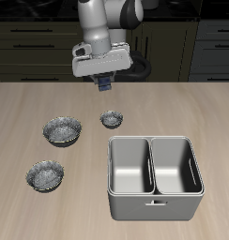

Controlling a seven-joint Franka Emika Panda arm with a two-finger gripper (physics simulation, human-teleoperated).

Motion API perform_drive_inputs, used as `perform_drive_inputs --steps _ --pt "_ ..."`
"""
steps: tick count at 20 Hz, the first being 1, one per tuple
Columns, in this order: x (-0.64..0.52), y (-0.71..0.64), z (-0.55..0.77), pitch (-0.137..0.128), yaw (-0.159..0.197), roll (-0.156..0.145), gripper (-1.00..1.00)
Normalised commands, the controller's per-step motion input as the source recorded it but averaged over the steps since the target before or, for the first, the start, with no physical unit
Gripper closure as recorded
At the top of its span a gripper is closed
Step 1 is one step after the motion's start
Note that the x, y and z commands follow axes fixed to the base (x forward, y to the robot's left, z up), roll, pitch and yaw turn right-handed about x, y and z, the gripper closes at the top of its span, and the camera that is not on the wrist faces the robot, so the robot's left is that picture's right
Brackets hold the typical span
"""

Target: Place the cream cheese in the smallest bowl

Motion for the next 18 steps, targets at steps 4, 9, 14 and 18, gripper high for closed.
perform_drive_inputs --steps 4,9,14,18 --pt "0.09 -0.22 -0.01 0.015 0.008 -0.016 1.0" --pt "0.02 -0.14 0.06 -0.014 0.0 -0.045 1.0" --pt "-0.04 0.02 -0.03 -0.017 0.0 -0.089 1.0" --pt "-0.05 0.05 -0.01 -0.013 -0.008 -0.048 1.0"
